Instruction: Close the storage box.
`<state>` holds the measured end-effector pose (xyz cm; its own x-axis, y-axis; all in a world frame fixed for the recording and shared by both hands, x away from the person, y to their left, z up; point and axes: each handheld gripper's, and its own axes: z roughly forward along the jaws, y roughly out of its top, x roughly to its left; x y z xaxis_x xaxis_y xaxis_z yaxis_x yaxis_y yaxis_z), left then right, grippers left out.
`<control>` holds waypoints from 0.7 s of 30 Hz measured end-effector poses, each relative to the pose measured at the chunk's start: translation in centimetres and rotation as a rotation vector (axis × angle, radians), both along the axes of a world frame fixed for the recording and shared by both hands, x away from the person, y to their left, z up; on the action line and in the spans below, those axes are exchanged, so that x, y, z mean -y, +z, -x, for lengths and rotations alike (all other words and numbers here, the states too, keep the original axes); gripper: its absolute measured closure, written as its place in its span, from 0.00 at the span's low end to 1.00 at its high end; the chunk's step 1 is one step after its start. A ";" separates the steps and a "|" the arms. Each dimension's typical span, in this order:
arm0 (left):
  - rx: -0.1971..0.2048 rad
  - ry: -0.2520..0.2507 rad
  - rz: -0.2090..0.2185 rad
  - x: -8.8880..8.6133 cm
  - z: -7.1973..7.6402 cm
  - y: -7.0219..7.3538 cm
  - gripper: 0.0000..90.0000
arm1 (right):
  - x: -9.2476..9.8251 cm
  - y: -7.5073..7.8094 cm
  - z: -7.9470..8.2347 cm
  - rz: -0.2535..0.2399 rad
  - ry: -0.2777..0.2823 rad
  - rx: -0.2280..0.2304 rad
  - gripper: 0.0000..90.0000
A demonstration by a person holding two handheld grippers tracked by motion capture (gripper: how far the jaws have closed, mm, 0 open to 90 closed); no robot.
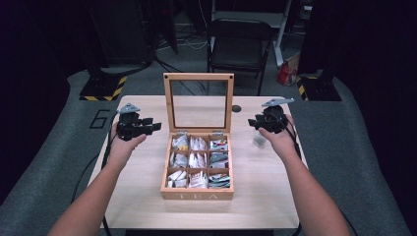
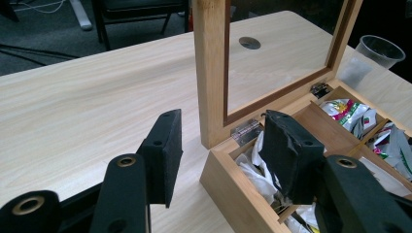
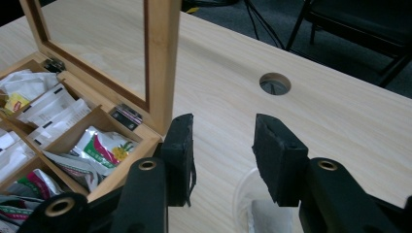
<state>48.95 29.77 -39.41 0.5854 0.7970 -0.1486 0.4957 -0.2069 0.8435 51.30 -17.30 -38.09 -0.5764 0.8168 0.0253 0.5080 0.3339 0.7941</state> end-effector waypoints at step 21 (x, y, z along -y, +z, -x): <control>0.001 0.001 -0.006 -0.3 0.2 0.3 0.55 | -2.7 0.7 -0.7 -0.035 0.058 0.002 0.62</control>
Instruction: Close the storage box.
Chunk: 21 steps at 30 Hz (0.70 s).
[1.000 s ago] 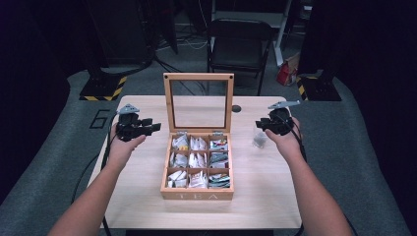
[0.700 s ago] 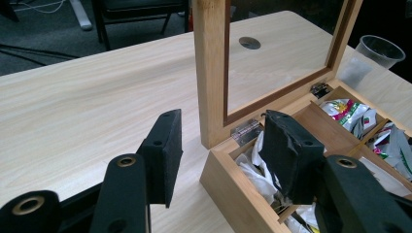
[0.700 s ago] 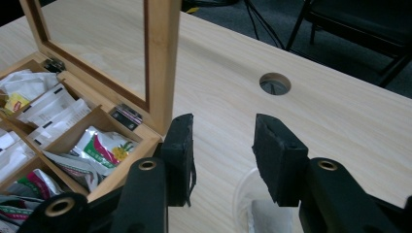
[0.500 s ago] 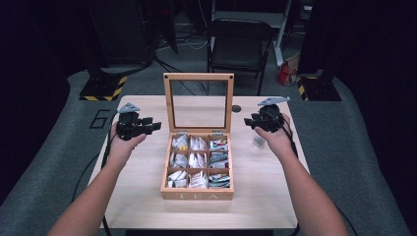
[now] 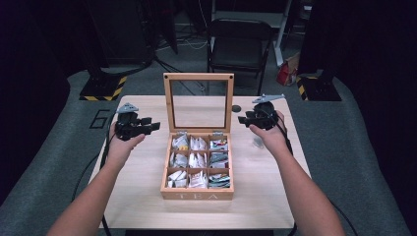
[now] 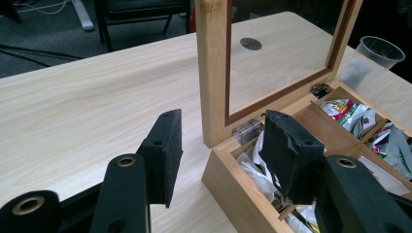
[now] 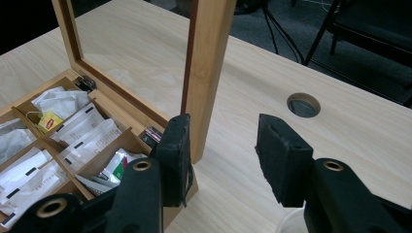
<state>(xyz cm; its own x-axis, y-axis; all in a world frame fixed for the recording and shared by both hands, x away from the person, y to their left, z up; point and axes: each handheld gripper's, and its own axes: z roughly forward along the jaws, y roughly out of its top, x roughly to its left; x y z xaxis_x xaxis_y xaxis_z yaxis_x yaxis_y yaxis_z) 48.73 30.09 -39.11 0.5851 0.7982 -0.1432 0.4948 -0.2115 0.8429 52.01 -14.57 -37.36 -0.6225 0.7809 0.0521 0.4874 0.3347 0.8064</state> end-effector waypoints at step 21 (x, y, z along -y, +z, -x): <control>0.001 0.001 0.004 -0.3 0.4 -0.1 0.55 | -3.1 -0.3 -1.7 -0.013 0.053 -0.002 0.58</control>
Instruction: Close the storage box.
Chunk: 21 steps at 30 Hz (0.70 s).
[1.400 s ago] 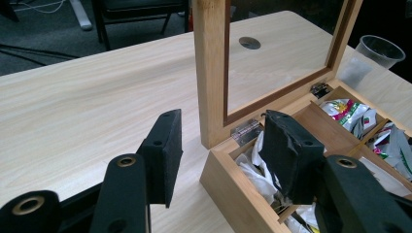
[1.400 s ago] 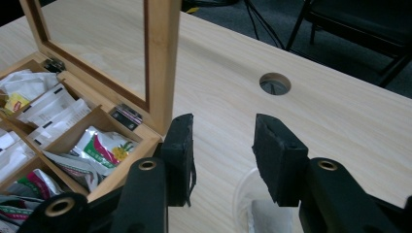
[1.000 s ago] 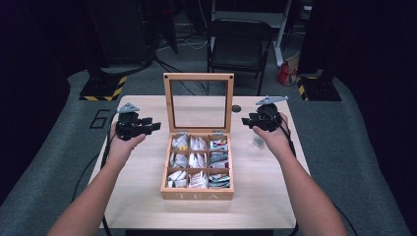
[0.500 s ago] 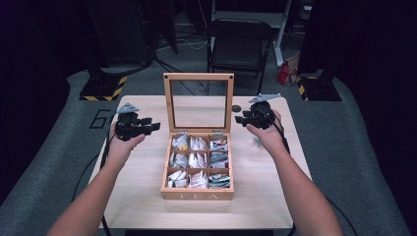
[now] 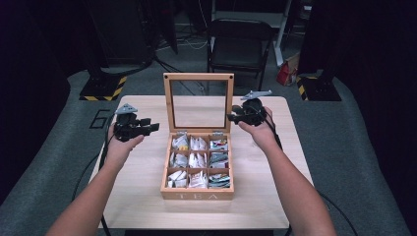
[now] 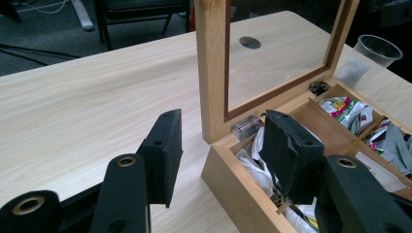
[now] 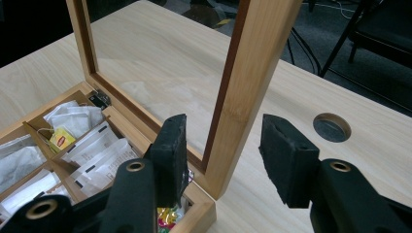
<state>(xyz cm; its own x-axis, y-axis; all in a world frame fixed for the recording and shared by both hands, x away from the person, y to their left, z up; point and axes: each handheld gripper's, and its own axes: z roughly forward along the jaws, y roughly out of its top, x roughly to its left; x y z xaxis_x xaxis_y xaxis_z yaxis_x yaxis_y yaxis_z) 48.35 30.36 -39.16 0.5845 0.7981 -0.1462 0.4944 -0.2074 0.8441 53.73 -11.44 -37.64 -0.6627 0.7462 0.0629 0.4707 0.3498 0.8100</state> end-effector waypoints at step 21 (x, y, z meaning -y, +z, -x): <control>-0.007 0.011 0.008 -0.5 0.9 0.0 0.55 | -0.6 -0.7 -1.9 -0.009 0.005 -0.013 0.55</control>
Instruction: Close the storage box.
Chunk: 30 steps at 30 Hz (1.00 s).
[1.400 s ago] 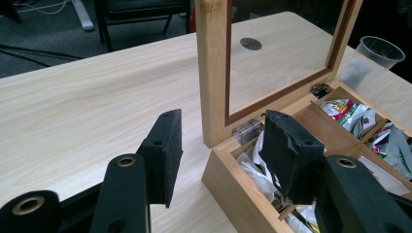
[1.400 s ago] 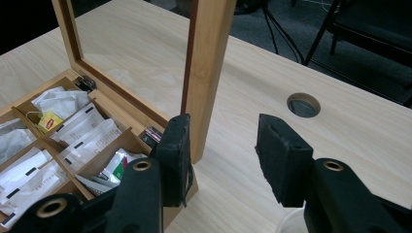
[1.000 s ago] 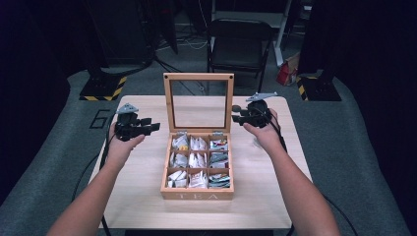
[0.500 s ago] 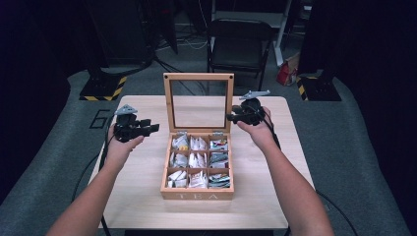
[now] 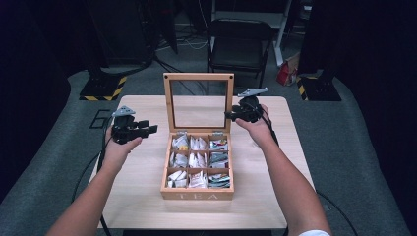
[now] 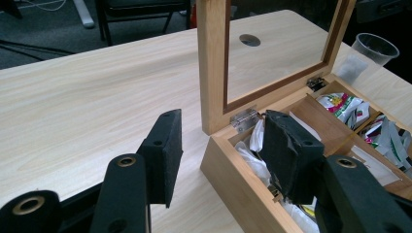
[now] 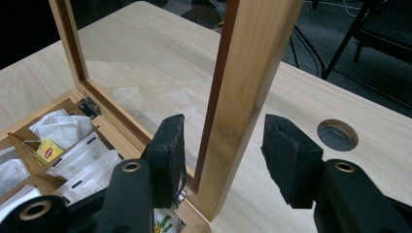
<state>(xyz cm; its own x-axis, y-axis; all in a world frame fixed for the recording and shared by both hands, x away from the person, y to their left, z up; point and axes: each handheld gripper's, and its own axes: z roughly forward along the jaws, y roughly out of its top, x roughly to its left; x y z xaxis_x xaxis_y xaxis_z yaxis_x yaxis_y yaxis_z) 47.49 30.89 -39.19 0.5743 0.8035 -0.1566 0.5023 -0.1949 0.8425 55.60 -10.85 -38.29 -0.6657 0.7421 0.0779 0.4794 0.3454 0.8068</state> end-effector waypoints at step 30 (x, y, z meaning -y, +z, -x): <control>0.002 0.011 0.005 0.0 0.4 0.4 0.56 | 0.4 0.8 1.0 -0.026 0.005 -0.020 0.75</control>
